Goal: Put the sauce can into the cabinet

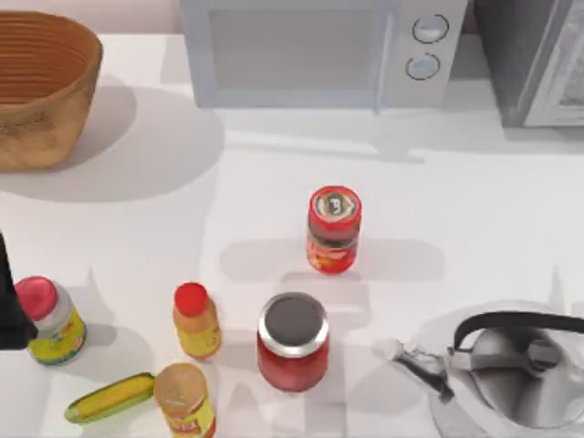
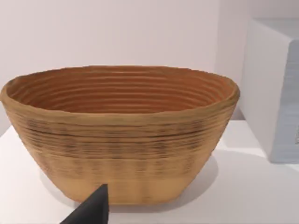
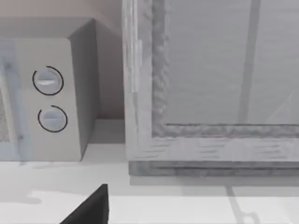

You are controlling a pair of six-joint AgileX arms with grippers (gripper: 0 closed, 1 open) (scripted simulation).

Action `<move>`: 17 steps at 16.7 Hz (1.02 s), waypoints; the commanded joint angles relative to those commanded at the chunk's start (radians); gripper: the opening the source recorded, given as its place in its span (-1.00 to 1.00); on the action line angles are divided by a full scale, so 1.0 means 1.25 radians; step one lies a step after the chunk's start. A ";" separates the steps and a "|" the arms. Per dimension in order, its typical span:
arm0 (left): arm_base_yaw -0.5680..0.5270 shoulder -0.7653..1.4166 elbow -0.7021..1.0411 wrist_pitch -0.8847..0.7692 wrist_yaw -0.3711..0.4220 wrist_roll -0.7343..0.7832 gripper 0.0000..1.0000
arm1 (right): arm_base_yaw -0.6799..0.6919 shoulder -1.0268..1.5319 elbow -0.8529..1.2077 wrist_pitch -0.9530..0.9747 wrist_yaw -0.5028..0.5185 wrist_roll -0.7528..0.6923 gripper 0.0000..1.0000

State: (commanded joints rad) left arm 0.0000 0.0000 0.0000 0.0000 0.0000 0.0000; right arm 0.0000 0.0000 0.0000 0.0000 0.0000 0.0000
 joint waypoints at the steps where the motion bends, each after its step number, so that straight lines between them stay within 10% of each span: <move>1: 0.000 0.000 0.000 0.000 0.000 0.000 1.00 | 0.000 0.000 0.000 0.000 0.000 0.000 1.00; 8: 0.000 0.000 0.000 0.000 0.000 0.000 1.00 | 0.014 0.172 0.082 0.128 -0.109 0.007 1.00; 17: 0.000 0.000 0.000 0.000 0.000 0.000 1.00 | 0.066 0.914 0.380 0.595 -0.493 0.024 1.00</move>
State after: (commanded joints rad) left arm 0.0000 0.0000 0.0000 0.0000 0.0000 0.0000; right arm 0.0826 1.1420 0.4750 0.7432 -0.6166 0.0298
